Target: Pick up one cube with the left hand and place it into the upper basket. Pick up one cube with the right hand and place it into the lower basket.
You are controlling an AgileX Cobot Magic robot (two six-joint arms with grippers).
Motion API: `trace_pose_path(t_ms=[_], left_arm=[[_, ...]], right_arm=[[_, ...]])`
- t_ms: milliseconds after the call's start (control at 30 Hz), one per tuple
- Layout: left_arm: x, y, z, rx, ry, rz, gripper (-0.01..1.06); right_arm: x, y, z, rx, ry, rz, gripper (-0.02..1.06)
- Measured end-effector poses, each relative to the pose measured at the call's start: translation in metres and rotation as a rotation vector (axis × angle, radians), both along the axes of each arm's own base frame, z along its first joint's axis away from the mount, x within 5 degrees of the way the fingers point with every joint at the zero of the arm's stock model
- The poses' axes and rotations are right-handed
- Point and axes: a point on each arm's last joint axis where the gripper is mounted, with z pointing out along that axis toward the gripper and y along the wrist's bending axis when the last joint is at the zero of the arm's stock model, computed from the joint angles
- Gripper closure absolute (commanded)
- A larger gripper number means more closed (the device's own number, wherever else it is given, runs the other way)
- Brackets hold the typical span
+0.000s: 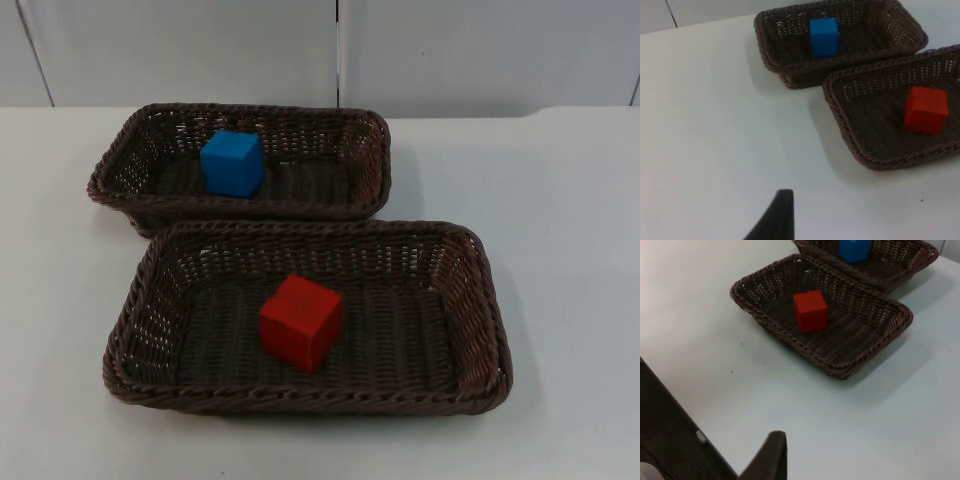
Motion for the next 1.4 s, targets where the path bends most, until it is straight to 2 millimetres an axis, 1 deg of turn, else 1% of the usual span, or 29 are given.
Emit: trace_pose_path(t_ms=[500, 1100, 1400], left_arm=[[0.0000, 0.0000, 0.0000, 0.000, 0.000, 0.004, 0.00], [0.0006, -0.0011, 0.0000, 0.000, 0.000, 0.178, 0.00], [0.0007, -0.0011, 0.0000, 0.000, 0.000, 0.185, 0.00]], right_arm=[[0.0000, 0.0000, 0.0000, 0.000, 0.000, 0.000, -0.01], [0.0000, 0.0000, 0.0000, 0.000, 0.000, 0.000, -0.01], [0.0000, 0.0000, 0.0000, 0.000, 0.000, 0.000, -0.01]])
